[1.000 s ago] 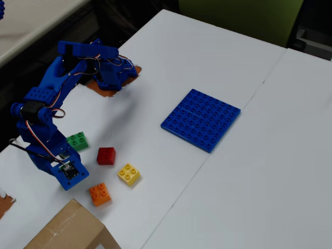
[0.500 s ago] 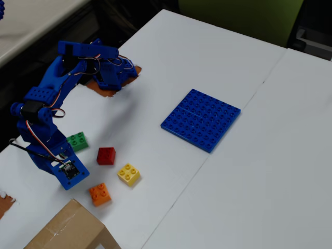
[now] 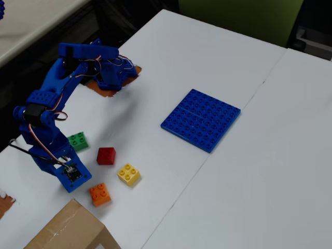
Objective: Pick up the 2x2 green block and go up the 8x8 blue block.
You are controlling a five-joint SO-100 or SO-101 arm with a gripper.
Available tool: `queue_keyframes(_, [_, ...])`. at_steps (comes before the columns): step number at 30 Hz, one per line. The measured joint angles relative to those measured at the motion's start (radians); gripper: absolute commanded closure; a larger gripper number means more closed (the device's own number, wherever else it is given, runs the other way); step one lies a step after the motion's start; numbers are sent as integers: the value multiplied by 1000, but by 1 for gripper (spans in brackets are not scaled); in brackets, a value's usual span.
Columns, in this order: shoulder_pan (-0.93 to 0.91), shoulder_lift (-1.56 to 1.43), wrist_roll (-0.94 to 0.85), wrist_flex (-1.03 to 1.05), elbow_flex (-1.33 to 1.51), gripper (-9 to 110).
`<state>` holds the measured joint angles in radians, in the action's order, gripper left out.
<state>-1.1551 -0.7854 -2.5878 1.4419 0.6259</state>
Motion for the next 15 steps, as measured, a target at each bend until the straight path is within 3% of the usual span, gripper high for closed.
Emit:
queue_keyframes(8, [6, 0, 64, 57, -66, 87])
queue_keyframes(15, [54, 5, 183, 252, -268, 89])
